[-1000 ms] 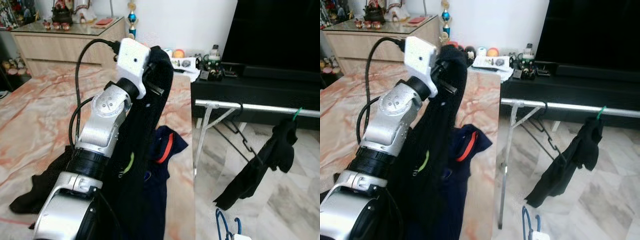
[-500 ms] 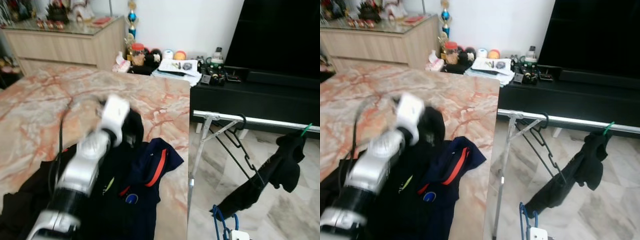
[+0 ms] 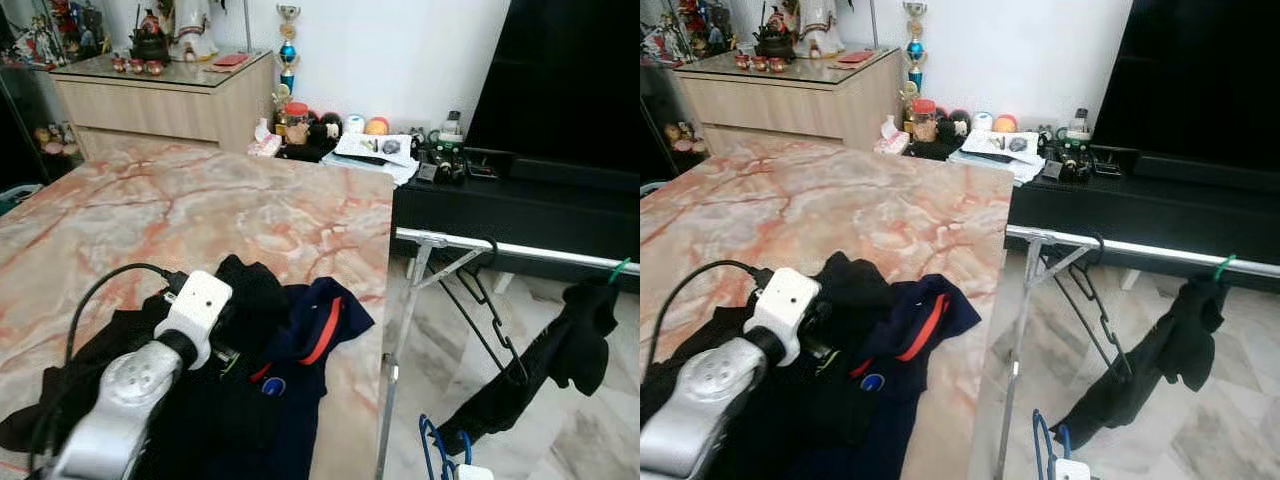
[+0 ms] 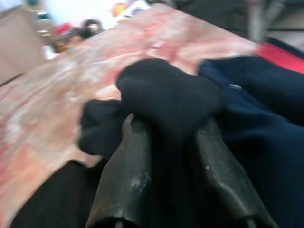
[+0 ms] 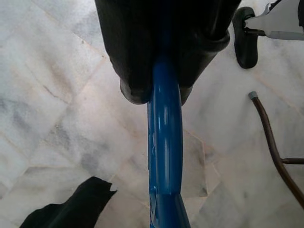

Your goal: Hang hanger

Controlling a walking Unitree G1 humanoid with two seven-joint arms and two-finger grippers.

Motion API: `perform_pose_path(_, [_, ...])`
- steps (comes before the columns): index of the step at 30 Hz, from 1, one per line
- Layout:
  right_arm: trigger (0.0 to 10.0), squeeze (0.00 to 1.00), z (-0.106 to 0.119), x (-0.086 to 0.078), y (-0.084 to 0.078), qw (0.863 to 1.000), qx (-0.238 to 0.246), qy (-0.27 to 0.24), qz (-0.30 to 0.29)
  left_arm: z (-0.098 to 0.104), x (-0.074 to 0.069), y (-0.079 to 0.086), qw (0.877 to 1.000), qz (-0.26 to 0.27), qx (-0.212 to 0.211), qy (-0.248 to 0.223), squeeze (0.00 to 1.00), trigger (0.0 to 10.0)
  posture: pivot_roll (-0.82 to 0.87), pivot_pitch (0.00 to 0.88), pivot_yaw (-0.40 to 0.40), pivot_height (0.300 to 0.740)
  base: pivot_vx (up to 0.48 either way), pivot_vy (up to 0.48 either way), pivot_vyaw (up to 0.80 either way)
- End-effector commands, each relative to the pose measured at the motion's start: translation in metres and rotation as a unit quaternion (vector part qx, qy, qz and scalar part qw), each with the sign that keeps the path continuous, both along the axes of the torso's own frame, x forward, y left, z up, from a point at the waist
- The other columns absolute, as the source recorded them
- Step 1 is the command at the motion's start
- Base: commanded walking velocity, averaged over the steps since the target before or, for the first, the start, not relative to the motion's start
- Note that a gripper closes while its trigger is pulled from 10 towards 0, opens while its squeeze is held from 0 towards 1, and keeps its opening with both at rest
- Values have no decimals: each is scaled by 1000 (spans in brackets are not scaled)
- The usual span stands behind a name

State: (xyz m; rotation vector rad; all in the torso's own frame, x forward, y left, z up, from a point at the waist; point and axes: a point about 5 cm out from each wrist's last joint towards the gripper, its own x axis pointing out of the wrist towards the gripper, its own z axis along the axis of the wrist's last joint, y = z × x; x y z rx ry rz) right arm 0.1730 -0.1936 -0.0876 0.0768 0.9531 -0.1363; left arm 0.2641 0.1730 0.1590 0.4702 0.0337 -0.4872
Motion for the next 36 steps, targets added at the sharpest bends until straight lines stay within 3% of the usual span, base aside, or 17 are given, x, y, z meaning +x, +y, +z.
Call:
perform_pose_path(1, [10000,0,0,0,3,1000,5,2,0,0,-9,-6,999,-39,5,20,1000,10000,222,0,-27,740,0,0,0])
perform_pose_path(3, [10000,0,0,0,3,1000,6,2,1,-1,-17,-4,997,-58,4,40,1000,10000,222,0,-25,740,0,0,0])
perform_pose_path(7, [10000,0,0,0,4,1000,7,1,2,4,-20,7,998,-39,-20,42,1000,10000,221,0,-24,740,0,0,0])
perform_pose_path(11, [10000,0,0,1,3,1000,7,-2,-2,30,-8,30,993,64,-90,-43,1000,10000,223,0,-26,740,0,0,0])
perform_pose_path(12, [10000,0,0,1,3,1000,2,0,4,46,-1,47,970,159,-150,-110,1000,10000,227,0,-27,740,0,0,0])
perform_pose_path(13, [10000,0,0,1,2,1000,1,0,7,52,0,53,956,196,-171,-135,1000,10000,227,0,-27,740,0,0,0])
perform_pose_path(16, [10000,0,0,2,2,1000,1,0,5,57,-2,57,938,235,-193,-166,1000,10000,227,0,-33,740,0,0,0])
perform_pose_path(17, [10000,0,1,2,1,1000,2,-1,4,57,-2,53,938,232,-197,-168,302,10000,227,0,-35,740,0,0,0])
perform_pose_path(18, [10000,0,1,2,1,1000,2,-1,4,53,-2,45,942,217,-204,-154,0,10000,227,0,-35,740,0,0,0])
perform_pose_path(19, [10000,0,1,2,1,1000,1,-1,4,46,-2,30,955,181,-197,-131,0,10000,223,0,-38,740,0,0,0])
perform_pose_path(25, [10000,0,1,2,1,1000,0,-3,2,28,-4,0,981,95,-148,-83,0,10000,221,0,-39,740,0,0,0])
perform_pose_path(28, [10000,0,1,2,0,1000,-3,-3,1,21,-6,-6,985,90,-110,-98,0,10000,220,0,-39,740,0,0,0])
perform_pose_path(36, [10000,0,0,1,-2,1000,-3,-2,-30,20,-6,-7,980,105,-126,-108,0,10000,220,0,-42,740,0,-376,0])
